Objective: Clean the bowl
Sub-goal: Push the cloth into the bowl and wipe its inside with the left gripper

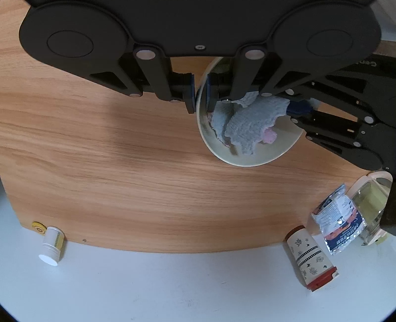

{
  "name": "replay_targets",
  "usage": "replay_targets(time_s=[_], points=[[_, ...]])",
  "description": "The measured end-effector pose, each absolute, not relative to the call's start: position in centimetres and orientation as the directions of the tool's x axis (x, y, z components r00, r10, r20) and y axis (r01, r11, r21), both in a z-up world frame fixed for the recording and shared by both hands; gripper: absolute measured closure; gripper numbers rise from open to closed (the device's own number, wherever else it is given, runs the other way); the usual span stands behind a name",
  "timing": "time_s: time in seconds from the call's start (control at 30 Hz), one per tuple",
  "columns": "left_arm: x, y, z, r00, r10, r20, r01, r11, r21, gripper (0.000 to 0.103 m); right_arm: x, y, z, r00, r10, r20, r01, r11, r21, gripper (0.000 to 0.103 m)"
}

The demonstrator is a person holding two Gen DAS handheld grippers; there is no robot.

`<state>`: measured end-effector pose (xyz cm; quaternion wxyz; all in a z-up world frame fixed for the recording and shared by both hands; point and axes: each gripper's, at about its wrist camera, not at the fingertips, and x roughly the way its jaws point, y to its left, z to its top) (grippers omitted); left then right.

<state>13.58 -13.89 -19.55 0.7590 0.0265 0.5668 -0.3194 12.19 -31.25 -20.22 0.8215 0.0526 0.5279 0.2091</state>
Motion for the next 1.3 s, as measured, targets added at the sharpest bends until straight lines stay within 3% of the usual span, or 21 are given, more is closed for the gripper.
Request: replay_targets(time_s=[0.67,0.97,1.3], points=[[12.6,-15.9,-19.3,0.355,-0.321,-0.878,0.526,0.845,-0.096,0.091,12.0,-31.3,-19.6,0.284,0.441,-0.851,-0.465,0.840,0.280,0.086],[14.1,-15.5,-17.8,0.358,-0.358,-0.862,0.542,0.832,-0.120,0.092,11.7,-30.6,-19.3,0.289,0.404,-0.868,-0.437,0.862,0.256,0.086],[14.7,-16.6,-17.9,0.270,-0.446,-0.853,0.665,0.728,-0.170,0.092,11.2,-30.0,-19.4,0.298,0.367,-0.881,-0.416,0.881,0.226,0.086]])
